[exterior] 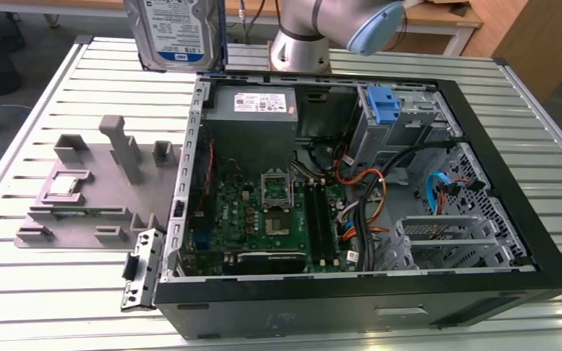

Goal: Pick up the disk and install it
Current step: 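Pick up the disk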

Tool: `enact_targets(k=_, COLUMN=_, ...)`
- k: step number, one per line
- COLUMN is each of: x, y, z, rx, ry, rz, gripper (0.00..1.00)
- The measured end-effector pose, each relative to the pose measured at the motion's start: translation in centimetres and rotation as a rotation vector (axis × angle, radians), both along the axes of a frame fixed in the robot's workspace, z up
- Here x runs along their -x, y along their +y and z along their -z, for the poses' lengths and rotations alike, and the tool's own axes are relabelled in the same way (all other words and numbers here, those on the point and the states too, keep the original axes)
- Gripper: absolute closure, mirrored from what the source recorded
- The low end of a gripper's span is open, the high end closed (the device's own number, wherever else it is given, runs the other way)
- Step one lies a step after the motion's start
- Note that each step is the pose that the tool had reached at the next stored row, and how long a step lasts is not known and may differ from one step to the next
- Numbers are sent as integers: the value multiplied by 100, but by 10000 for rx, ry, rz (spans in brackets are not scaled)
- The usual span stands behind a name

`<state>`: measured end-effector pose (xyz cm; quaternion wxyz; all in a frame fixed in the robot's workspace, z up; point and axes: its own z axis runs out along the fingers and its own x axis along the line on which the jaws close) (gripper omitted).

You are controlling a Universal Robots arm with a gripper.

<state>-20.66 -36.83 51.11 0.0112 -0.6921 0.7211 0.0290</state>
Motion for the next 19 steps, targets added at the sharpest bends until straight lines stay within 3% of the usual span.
enact_targets(k=9, x=-183, y=0, z=8, rx=1, ry=2, rz=1, gripper=65)
enact_targets(k=19, x=-517, y=0, z=19, rx=0, ry=5, rz=1, gripper=65)
